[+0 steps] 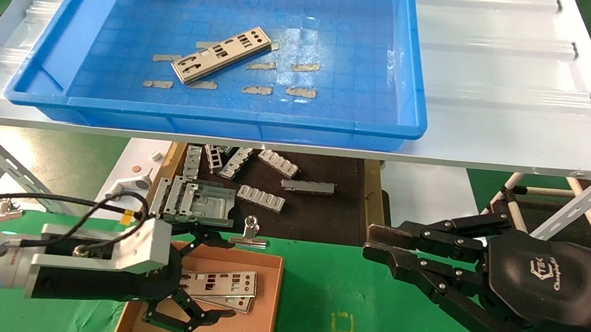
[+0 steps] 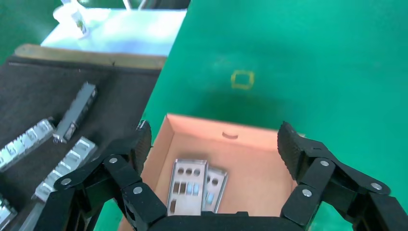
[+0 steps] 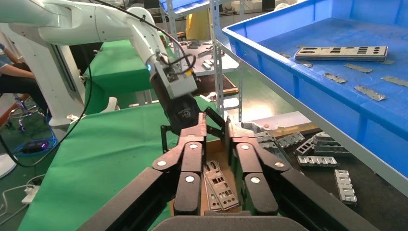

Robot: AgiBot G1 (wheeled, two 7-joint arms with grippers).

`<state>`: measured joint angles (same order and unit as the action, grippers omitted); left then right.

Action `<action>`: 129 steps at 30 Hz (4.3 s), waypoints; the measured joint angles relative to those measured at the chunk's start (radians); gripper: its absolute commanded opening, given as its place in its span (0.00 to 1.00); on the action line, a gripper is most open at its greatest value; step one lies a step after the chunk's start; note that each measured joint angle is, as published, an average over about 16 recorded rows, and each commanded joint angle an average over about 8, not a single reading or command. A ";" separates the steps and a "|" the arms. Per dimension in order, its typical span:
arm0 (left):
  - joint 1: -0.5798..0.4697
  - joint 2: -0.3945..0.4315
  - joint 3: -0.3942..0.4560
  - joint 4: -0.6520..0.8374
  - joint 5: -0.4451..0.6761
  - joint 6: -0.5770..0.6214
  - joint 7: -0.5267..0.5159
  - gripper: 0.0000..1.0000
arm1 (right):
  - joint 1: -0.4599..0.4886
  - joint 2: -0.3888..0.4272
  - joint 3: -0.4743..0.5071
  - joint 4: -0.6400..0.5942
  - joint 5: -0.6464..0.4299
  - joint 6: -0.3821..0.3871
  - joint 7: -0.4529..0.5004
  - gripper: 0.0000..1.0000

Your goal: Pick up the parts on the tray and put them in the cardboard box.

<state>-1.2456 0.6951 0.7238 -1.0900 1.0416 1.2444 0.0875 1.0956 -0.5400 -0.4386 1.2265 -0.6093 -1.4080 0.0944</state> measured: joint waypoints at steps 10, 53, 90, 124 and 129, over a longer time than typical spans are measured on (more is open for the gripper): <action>0.041 -0.020 -0.107 -0.047 -0.075 0.060 -0.066 1.00 | 0.000 0.000 0.000 0.000 0.000 0.000 0.000 1.00; 0.177 -0.087 -0.458 -0.200 -0.322 0.260 -0.280 1.00 | 0.000 0.000 0.000 0.000 0.000 0.000 0.000 1.00; 0.171 -0.084 -0.443 -0.193 -0.310 0.250 -0.274 1.00 | 0.000 0.000 0.000 0.000 0.000 0.000 0.000 1.00; 0.170 -0.084 -0.442 -0.193 -0.309 0.250 -0.274 1.00 | 0.000 0.000 0.000 0.000 0.000 0.000 0.000 1.00; 0.170 -0.084 -0.442 -0.193 -0.309 0.250 -0.274 1.00 | 0.000 0.000 0.000 0.000 0.000 0.000 0.000 1.00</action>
<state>-1.0752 0.6115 0.2819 -1.2829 0.7322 1.4939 -0.1861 1.0953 -0.5398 -0.4385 1.2262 -0.6092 -1.4077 0.0943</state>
